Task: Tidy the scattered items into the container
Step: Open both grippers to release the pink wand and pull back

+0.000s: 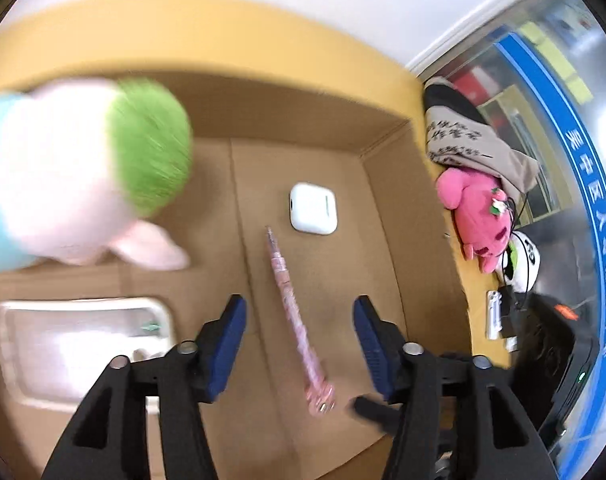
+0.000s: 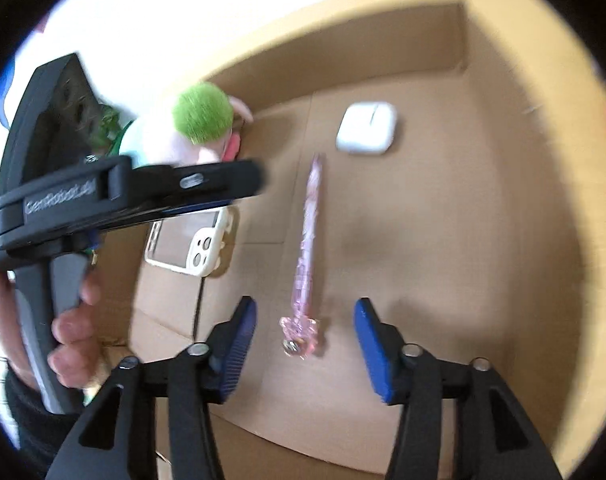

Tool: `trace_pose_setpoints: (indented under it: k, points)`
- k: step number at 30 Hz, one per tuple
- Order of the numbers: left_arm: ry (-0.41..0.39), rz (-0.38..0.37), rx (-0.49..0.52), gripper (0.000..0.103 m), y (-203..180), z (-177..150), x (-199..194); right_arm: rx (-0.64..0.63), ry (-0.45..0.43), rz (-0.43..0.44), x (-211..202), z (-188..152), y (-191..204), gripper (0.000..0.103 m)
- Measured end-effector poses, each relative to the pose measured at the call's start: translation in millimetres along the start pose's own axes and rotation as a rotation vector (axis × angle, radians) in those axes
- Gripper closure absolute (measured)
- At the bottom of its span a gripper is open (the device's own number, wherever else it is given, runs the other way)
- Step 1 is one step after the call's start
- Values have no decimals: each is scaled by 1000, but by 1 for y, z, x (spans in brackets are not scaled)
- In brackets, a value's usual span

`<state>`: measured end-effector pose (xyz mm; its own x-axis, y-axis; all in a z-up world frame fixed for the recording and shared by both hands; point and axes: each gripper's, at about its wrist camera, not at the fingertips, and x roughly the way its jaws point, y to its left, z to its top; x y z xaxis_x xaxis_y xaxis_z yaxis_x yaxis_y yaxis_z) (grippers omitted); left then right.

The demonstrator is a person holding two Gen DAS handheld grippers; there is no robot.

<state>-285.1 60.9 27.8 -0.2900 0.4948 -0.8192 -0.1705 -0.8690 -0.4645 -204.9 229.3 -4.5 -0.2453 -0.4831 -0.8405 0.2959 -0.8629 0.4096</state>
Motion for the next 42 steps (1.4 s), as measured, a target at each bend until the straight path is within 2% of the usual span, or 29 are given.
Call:
trace_pose_setpoints:
  k: [1, 3, 4, 7, 9, 12, 15, 17, 23, 34, 42]
  points:
    - [-59, 25, 43, 32, -7, -10, -22, -20, -39, -24, -13, -7, 4, 40]
    - [-141, 48, 108, 23, -14, -26, -54, -57, -124, -58, -42, -22, 12, 38]
    - [-203, 76, 152, 16, -22, -40, -76, -78, -171, -76, -56, -33, 20, 36]
    - [-342, 172, 225, 6, -37, -77, -120, -110, -309, -103, -90, -69, 41, 29]
    - [-436, 229, 271, 0, -45, -105, -145, -134, -383, -121, -107, -90, 52, 26]
    - [-525, 294, 341, 0, -53, -148, -171, -189, -462, -209, -133, -113, 74, 26]
    - [-546, 325, 342, 0, -52, -181, -182, -240, -494, -248, -147, -131, 91, 26]
    - [-546, 318, 312, 0, -47, -196, -186, -262, -503, -256, -152, -138, 99, 26]
    - [-560, 298, 230, 0, -47, -225, -192, -289, -490, -247, -150, -150, 115, 26]
    - [-538, 282, 203, 0, -57, -242, -186, -304, -471, -234, -151, -170, 120, 26]
    - [-513, 269, 169, 0, -49, -250, -182, -301, -453, -228, -148, -177, 117, 26]
